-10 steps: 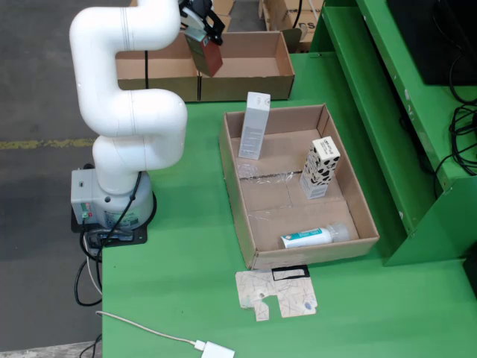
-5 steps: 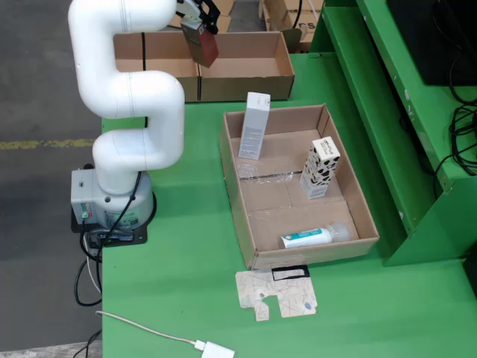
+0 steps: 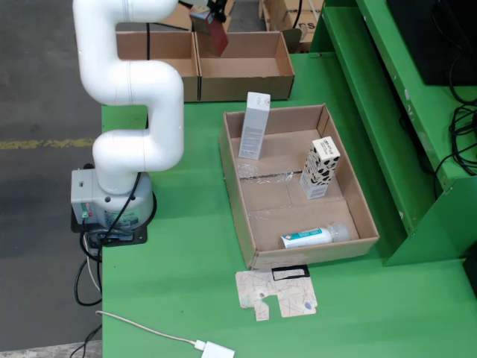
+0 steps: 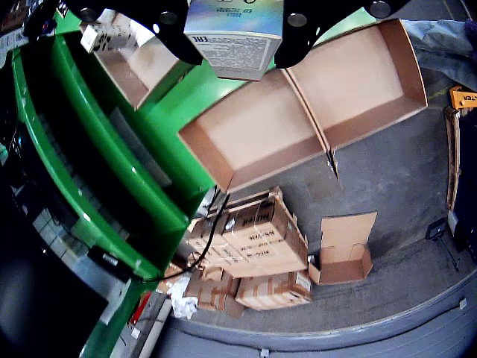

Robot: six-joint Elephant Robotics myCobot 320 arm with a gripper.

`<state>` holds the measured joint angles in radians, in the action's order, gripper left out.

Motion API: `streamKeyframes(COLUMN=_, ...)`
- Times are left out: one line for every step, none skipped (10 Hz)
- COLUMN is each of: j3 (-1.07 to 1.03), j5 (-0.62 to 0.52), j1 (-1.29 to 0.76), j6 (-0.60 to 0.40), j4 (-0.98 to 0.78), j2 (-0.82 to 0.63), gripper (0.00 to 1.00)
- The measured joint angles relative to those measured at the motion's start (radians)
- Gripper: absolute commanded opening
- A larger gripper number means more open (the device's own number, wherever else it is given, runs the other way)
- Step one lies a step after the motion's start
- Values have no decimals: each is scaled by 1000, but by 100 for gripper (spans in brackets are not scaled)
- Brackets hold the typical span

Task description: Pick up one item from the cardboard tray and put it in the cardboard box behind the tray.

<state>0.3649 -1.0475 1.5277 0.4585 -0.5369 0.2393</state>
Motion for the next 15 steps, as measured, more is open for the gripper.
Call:
streamKeyframes(j3=-57, j5=8, j1=-15, j6=-54, j4=54, j2=55, gripper=0)
streamKeyframes(j3=-98, j5=29, j1=-15, j6=-95, j4=95, j2=95, gripper=0)
streamKeyframes(j3=-290, j5=90, j1=-43, j6=-288, j4=289, j2=296, gripper=0)
streamKeyframes(j3=-337, j5=84, j1=-57, j6=-353, j4=537, j2=551, gripper=0)
streamKeyframes(j3=-337, j5=84, j1=-57, j6=-353, j4=594, j2=606, gripper=0)
streamKeyframes(j3=-337, j5=84, j1=-71, j6=-322, j4=633, j2=650, gripper=0)
streamKeyframes(j3=-337, j5=84, j1=-89, j6=-314, j4=675, j2=692, gripper=0)
streamKeyframes(j3=-337, j5=84, j1=-97, j6=-359, j4=730, j2=742, gripper=0)
streamKeyframes(j3=-336, j5=84, j1=-97, j6=-348, j4=770, j2=759, gripper=0)
streamKeyframes(j3=-336, j5=84, j1=-98, j6=-325, j4=814, j2=759, gripper=0)
streamKeyframes(j3=-336, j5=84, j1=-98, j6=-327, j4=868, j2=759, gripper=0)
streamKeyframes(j3=-336, j5=84, j1=-101, j6=-328, j4=911, j2=759, gripper=0)
streamKeyframes(j3=-336, j5=84, j1=-103, j6=-339, j4=965, j2=759, gripper=0)
streamKeyframes(j3=-336, j5=84, j1=-104, j6=-347, j4=1006, j2=764, gripper=0)
streamKeyframes(j3=-336, j5=84, j1=-106, j6=-353, j4=1032, j2=768, gripper=0)
